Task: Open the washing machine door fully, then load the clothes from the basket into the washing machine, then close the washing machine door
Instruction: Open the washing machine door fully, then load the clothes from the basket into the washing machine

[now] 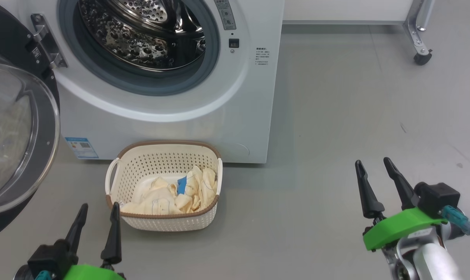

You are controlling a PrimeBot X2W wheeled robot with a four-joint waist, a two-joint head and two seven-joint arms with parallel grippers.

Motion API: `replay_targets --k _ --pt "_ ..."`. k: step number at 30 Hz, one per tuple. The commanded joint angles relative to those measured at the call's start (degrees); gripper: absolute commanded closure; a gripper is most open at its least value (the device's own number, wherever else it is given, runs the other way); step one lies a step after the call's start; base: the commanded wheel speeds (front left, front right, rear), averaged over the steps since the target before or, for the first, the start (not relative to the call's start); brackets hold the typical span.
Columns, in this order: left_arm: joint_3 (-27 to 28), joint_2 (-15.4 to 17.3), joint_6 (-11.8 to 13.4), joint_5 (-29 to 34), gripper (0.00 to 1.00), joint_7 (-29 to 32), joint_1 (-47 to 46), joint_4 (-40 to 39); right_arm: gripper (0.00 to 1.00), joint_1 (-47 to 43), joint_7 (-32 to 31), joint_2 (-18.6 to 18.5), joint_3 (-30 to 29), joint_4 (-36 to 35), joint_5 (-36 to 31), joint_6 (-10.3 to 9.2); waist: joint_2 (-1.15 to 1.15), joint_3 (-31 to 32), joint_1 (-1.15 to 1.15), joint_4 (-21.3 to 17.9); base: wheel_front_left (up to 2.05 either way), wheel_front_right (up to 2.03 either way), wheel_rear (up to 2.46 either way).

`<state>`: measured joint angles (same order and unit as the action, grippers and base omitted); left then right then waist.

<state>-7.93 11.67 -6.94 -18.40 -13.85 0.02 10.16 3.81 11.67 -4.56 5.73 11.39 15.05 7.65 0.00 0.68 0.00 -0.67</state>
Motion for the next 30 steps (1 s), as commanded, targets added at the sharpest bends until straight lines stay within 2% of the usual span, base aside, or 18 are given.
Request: replay_targets --k 1,11,30 --pt "2.0 0.4 0.2 -0.2 0.00 -0.8 -1.9 -2.1 0.00 1.3 0.6 0.1 0.8 -2.1 -0.4 -0.16 0.00 0.0 0.00 0.0 0.00 0.00 0.00" --pt "1.3 -0.5 -0.1 -0.9 0.00 -1.1 -2.2 -2.2 0.00 1.1 0.4 0.3 0.3 -1.9 -0.6 -0.16 0.00 -0.1 0.00 0.1 0.00 0.00 0.00" --pt "2.8 -2.2 -0.1 1.4 0.00 -1.1 -1.9 -3.7 0.00 1.1 0.2 0.3 0.3 -1.8 -0.9 -0.16 0.00 0.1 0.00 0.5 0.00 0.00 0.00"
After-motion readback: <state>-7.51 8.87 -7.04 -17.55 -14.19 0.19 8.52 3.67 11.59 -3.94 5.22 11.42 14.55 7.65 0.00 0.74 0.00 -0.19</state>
